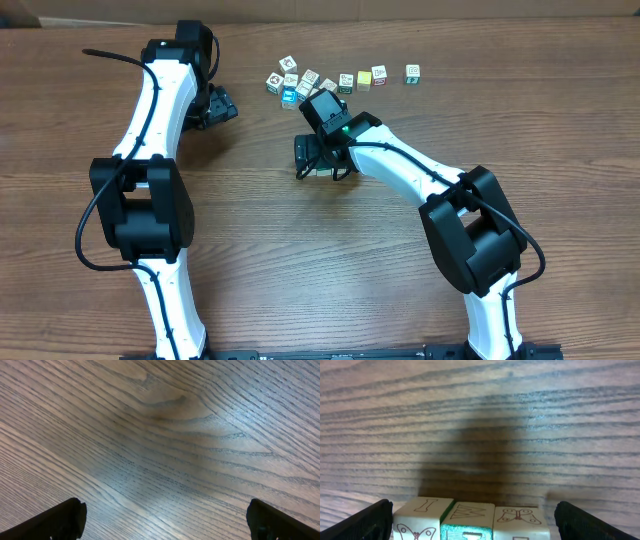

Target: Form a horizontal line

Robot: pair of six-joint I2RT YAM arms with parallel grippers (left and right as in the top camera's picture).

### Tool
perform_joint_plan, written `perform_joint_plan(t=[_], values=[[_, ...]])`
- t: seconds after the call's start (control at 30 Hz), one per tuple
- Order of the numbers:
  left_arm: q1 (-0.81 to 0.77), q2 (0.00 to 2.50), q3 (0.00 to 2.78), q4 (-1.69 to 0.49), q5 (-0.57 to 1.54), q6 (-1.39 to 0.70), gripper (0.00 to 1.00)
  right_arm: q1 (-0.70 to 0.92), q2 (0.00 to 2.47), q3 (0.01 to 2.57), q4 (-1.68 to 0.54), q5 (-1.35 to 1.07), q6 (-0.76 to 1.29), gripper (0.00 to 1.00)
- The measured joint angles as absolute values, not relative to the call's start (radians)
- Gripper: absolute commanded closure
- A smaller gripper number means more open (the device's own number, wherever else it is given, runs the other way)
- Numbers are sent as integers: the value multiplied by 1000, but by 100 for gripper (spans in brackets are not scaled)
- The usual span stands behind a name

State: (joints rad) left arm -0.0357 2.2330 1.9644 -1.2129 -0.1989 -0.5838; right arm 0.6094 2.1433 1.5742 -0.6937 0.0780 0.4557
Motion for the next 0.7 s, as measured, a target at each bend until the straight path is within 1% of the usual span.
perform_joint_plan(t=[0.7], values=[[-36,2233,1964,-1213,-199,-584,0,610,2143,1574,-727,75,448,0]])
